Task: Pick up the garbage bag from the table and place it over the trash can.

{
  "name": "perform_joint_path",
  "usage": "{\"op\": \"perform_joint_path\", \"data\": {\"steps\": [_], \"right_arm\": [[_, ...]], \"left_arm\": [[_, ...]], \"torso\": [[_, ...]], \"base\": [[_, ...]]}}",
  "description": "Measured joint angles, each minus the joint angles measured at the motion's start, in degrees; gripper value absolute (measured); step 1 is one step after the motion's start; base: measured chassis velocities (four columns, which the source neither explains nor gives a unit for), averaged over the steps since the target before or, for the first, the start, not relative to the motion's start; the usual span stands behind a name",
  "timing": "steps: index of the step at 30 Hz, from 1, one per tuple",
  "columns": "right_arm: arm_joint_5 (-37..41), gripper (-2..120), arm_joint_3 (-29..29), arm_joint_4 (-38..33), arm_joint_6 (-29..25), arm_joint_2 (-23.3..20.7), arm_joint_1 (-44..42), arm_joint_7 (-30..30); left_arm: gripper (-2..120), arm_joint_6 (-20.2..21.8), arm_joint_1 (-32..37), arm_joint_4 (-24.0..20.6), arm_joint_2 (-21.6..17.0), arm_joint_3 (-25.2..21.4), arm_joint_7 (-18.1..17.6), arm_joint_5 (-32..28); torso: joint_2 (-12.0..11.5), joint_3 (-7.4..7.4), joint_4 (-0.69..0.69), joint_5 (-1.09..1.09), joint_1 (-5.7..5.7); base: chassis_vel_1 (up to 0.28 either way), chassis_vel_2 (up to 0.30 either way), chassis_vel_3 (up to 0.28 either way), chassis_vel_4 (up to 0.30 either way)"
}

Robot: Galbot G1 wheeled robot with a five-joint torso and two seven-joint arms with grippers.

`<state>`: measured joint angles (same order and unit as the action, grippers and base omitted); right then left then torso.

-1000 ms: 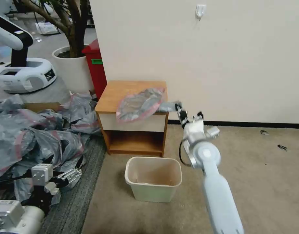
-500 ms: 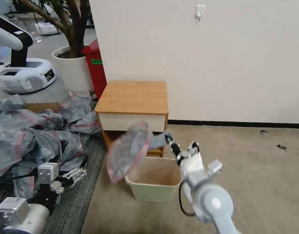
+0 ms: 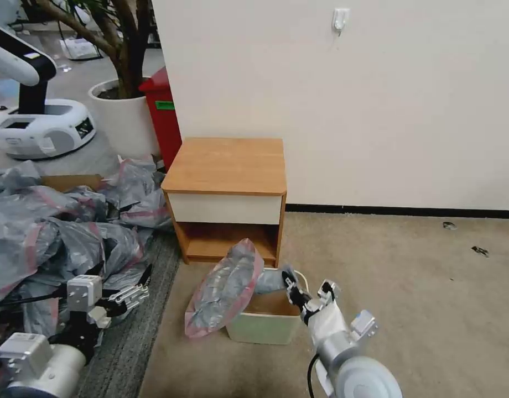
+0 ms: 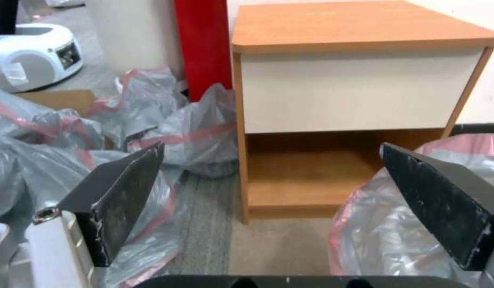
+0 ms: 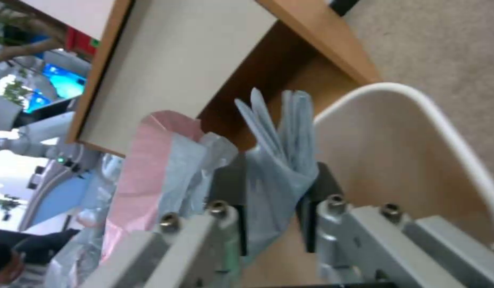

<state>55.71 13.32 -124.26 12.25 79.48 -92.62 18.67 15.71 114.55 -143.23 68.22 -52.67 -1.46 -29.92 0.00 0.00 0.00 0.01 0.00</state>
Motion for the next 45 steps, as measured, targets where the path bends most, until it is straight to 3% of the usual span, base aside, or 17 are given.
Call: {"op": "perform_joint_path", "data": {"steps": [3, 4, 6, 11, 21, 26, 36, 39, 43, 45], "right_arm": [[-0.1, 31, 0.3, -0.7, 0.0, -0.3, -0.6, 0.7], [-0.5, 39, 1.0, -1.6, 0.0, -0.7, -1.4, 1.5], [-1.2, 40, 1.4, -2.3, 0.0, -1.1, -2.0, 1.9], [-2.1, 62, 4.5, -6.4, 0.8, -3.8, -6.5, 2.1], [-3.9, 96, 6.5, -9.9, 1.2, -4.0, -9.3, 2.1], [-5.3, 100, 8.1, -11.4, 1.3, -4.1, -10.7, 2.0], [-5.8, 100, 10.8, -13.7, 1.5, -4.4, -11.7, 1.8], [-6.9, 100, 11.5, -14.2, 1.4, -4.6, -11.9, 1.8], [-7.3, 100, 11.6, -14.3, 1.4, -4.6, -11.9, 1.8], [-7.7, 100, 11.6, -14.1, 1.3, -4.6, -11.8, 1.9]], "left_arm": [[100, 0.5, -0.2, 0.0, 0.0, 0.4, 0.0, 0.0], [100, 0.7, -0.4, 0.0, 0.0, 0.6, 0.0, 0.0], [100, 0.7, -0.4, 0.0, 0.0, 0.6, 0.0, 0.0], [100, 2.0, -1.4, 0.0, 0.0, 2.1, -0.2, 1.0], [100, 3.2, -2.2, 0.0, -0.7, 3.8, -0.4, 1.6], [100, 3.7, -2.5, 0.0, -1.1, 4.4, -0.3, 1.8], [100, 12.8, -10.3, 0.0, -7.5, 10.5, -3.7, -1.6], [100, 15.4, -14.7, 0.8, -10.2, 15.3, -6.7, -1.9], [100, 16.7, -17.7, 2.8, -11.1, 20.0, -9.2, -1.6], [95, 17.7, -21.5, 6.0, -11.1, 25.3, -11.9, -1.1]], "torso": [[0.0, 0.00, 0.00, -0.01, 0.00], [0.0, 0.00, 0.00, 0.00, 0.00], [0.0, 0.00, 0.00, -0.01, 0.00], [0.0, 0.00, -0.01, -0.02, 0.00], [0.0, 0.00, 0.00, 0.00, 0.00], [0.0, 0.00, 0.00, -0.01, 0.00], [0.0, 0.00, 0.00, -0.01, 0.00], [0.0, 0.00, -0.01, 0.01, 0.00], [0.0, 0.00, 0.00, -0.02, 0.00], [0.0, 0.00, -0.01, -0.02, 0.00]], "base": [[0.000, 0.000, 0.000, 0.000], [0.000, 0.000, 0.000, 0.000], [0.000, 0.000, 0.000, 0.000], [0.000, 0.000, 0.000, 0.000], [0.000, 0.000, 0.000, 0.000], [0.000, 0.000, 0.000, 0.000], [0.000, 0.000, 0.000, 0.000], [0.000, 0.000, 0.000, 0.000], [0.000, 0.000, 0.000, 0.000], [0.000, 0.000, 0.000, 0.000]]}}
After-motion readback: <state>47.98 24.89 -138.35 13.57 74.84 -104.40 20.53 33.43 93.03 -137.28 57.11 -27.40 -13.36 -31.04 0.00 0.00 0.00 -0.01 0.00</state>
